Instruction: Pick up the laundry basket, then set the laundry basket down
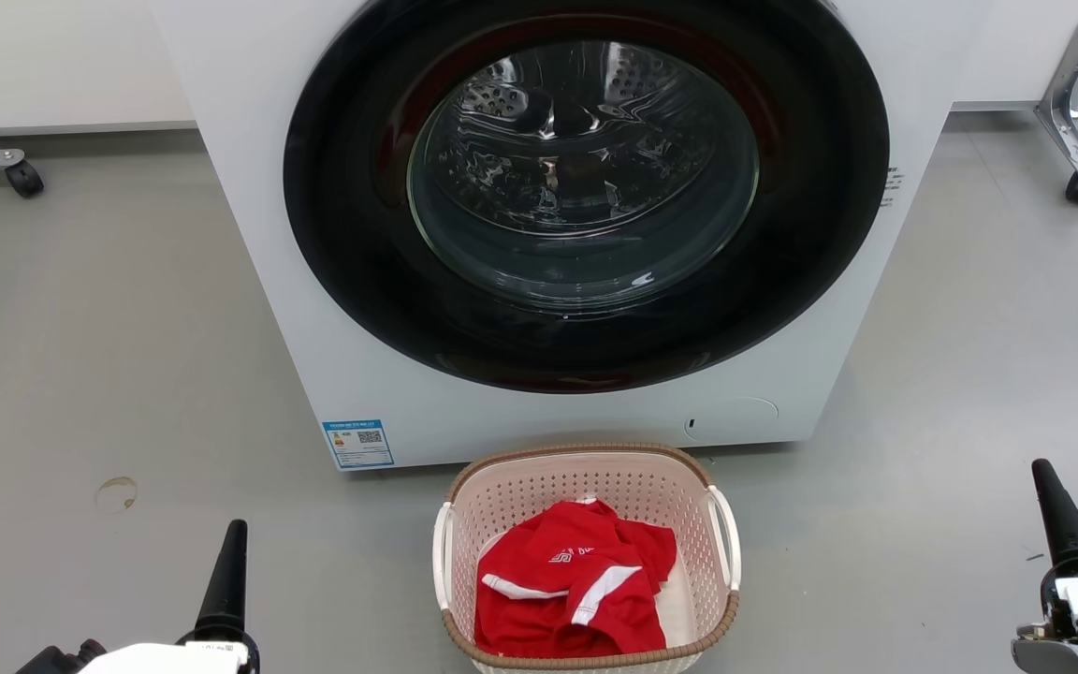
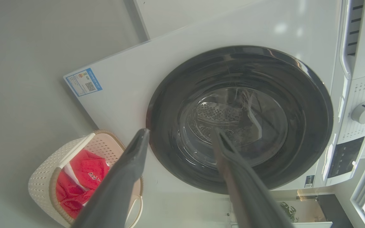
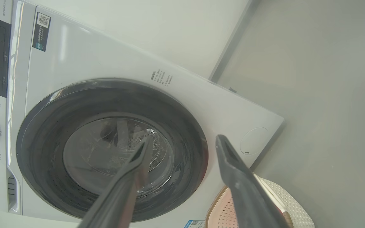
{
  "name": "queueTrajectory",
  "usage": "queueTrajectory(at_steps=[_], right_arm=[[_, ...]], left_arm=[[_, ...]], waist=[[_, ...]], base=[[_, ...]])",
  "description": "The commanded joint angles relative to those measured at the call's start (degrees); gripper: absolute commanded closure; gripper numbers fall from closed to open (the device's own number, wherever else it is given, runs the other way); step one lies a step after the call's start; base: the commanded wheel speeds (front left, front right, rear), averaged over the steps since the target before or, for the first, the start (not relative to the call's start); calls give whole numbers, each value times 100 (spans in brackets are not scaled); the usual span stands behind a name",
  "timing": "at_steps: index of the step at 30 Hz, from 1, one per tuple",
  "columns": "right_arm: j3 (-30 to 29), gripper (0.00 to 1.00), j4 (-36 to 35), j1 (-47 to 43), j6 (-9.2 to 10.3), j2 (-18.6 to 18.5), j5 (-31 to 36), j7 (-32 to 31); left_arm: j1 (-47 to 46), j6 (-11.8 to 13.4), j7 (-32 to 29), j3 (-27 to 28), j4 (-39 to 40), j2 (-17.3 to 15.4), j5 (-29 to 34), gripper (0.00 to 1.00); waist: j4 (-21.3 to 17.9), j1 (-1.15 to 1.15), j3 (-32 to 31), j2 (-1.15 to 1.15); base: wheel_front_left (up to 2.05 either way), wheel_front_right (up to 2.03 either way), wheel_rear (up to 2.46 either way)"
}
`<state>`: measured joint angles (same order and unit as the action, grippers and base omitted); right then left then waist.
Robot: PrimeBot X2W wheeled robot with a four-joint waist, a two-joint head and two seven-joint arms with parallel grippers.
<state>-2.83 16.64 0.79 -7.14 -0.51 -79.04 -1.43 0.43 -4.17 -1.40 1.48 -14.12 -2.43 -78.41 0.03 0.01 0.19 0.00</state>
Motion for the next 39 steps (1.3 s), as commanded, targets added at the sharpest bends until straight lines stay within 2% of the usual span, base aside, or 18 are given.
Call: queueTrajectory(at_steps=[1, 12, 17, 39], right_arm=[[25, 0, -166, 249, -11, -179, 139, 75], [103, 0, -291, 278, -14, -257, 1284, 117], [120, 0, -403, 263, -15, -266, 1800, 118], [348, 0, -691, 210, -21, -307, 3135, 221]], left_arm=[[-73, 60, 53, 9, 183, -101, 140, 0], [-70, 420, -127, -334, 470, -445, 1202, 0], [-45, 504, -237, -467, 627, -572, 1557, 0], [106, 908, -301, -868, 1219, -903, 2831, 0]], waist=[[0, -1, 0, 0], [17, -1, -5, 0], [30, -1, -8, 0], [77, -1, -44, 0]], base=[[0, 0, 0], [0, 0, 0], [0, 0, 0], [0, 0, 0]])
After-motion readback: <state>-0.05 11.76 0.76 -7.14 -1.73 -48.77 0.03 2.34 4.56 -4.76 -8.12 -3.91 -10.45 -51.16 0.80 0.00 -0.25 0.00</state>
